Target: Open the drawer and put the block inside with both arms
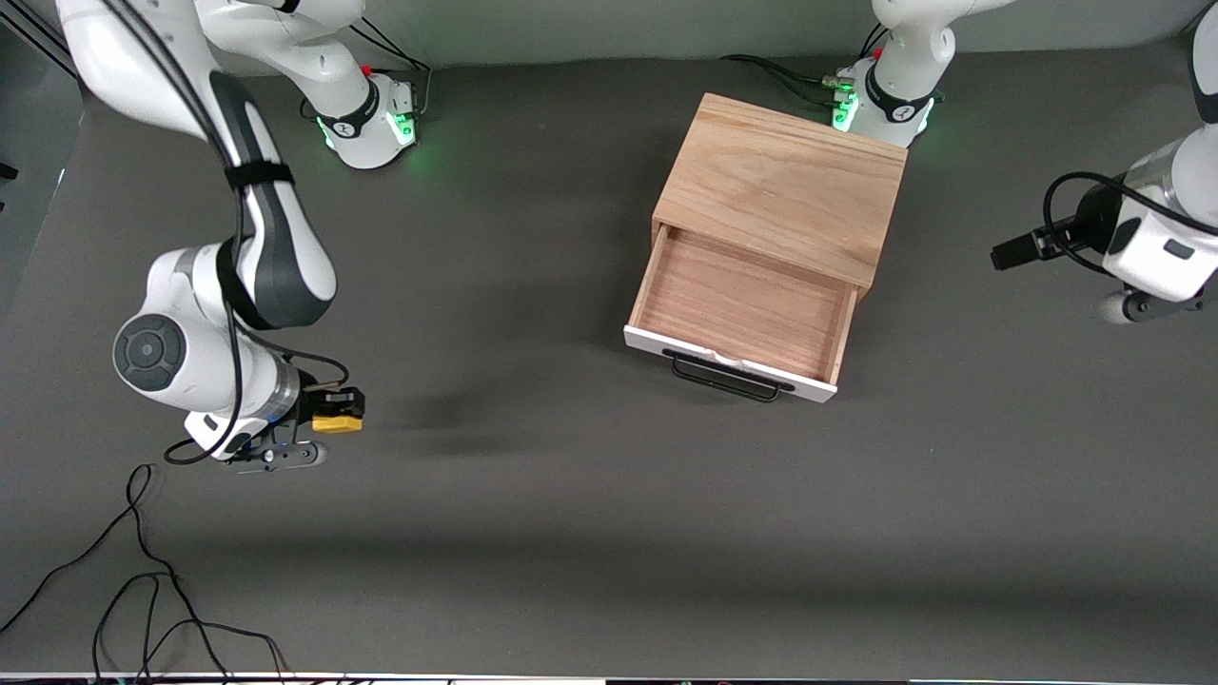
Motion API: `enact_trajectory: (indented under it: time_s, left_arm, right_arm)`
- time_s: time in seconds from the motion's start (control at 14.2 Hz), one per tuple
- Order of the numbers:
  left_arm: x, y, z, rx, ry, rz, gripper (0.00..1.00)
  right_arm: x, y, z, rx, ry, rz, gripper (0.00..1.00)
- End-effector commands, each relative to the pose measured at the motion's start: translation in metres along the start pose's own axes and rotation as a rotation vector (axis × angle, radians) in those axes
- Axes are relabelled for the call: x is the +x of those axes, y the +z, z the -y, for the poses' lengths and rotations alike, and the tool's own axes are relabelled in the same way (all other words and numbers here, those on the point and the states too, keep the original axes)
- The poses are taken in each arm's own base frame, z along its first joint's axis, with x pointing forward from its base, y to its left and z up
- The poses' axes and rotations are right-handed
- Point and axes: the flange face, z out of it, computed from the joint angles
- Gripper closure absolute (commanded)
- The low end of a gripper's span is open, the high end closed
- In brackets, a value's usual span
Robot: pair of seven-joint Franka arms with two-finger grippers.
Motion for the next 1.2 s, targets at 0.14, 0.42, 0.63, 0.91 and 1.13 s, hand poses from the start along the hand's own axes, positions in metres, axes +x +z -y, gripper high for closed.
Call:
enact_trajectory:
  time_s: [0.14, 0.42, 0.63, 0.91, 1.13]
  left_arm:
    - [-0.031, 0.009, 0.008, 0.068, 0.170, -0.071, 0.00]
    - [-0.023, 0.003, 0.013, 0.041, 0.170, -0.092, 0.00]
    - [-0.017, -0.002, 0.015, 0.031, 0.229, -0.100, 0.00]
    - [-0.014, -0.012, 0.030, 0.001, 0.231, -0.119, 0.00]
    - [-0.017, -0.015, 0.015, -0.003, 0.264, -0.125, 0.00]
  right_arm:
    - [-0.024, -0.086, 0.136, 0.078, 0.215, 0.014, 0.67]
    - [-0.077, -0.091, 0.300, 0.126, 0.332, -0.021, 0.67]
    - [-0.106, -0.060, 0.392, 0.167, 0.350, -0.065, 0.67]
    - [-0.143, 0.006, 0.464, 0.204, 0.359, -0.098, 0.67]
    - [-0.154, 0.045, 0.481, 0.178, 0.376, -0.084, 0.67]
